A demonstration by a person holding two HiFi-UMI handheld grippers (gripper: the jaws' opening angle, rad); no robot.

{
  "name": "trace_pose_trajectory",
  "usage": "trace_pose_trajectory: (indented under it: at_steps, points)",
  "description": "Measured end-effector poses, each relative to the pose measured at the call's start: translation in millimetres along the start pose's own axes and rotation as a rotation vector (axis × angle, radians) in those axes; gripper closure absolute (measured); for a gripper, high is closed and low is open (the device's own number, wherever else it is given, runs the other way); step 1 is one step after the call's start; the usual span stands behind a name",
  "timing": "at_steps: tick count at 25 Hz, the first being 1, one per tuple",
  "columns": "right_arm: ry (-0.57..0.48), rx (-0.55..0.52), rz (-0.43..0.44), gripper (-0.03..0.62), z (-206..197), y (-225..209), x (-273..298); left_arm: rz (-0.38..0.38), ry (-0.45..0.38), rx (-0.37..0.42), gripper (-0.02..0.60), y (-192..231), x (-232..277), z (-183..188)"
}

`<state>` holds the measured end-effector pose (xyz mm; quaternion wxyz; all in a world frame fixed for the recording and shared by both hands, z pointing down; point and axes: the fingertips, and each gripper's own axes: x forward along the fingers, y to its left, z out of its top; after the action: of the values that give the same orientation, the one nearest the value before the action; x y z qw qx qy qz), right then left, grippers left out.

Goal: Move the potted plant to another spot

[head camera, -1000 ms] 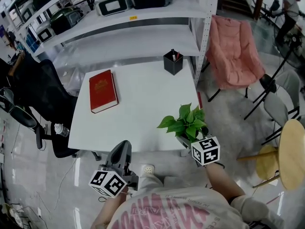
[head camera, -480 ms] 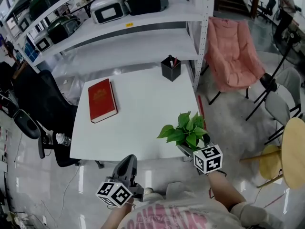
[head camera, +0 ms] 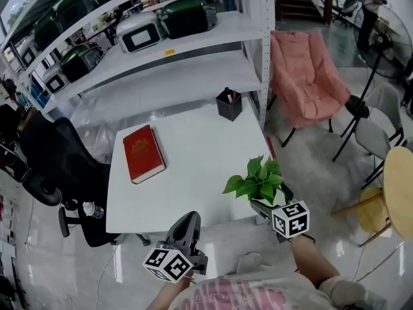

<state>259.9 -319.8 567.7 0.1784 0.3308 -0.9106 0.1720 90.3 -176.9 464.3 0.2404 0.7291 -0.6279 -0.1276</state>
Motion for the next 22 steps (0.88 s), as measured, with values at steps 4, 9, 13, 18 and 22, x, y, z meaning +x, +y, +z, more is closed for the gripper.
trace_pose_trajectory:
  at_steps: [4,9,13,18,22]
  points:
    - [0.003,0.038,-0.051,0.056,-8.1,12.0,-18.3,-0.033,0.008,0.003,0.557,0.5,-15.8,4.3]
    - [0.024,0.151,-0.092,0.056,-26.0,36.2,-44.4,-0.102,0.008,-0.006,0.557,-9.4,-37.5,12.1]
    - [0.037,0.358,-0.096,0.074,-56.4,72.5,-62.6,-0.147,0.02,-0.011,0.557,-14.7,-58.7,12.2]
    - [0.07,0.366,-0.123,0.111,-80.0,110.1,-78.2,-0.176,0.025,-0.016,0.557,-10.2,-82.9,12.5]
    - [0.09,0.366,-0.169,0.19,-86.0,129.2,-90.9,-0.176,0.035,-0.036,0.557,-4.2,-97.4,9.7]
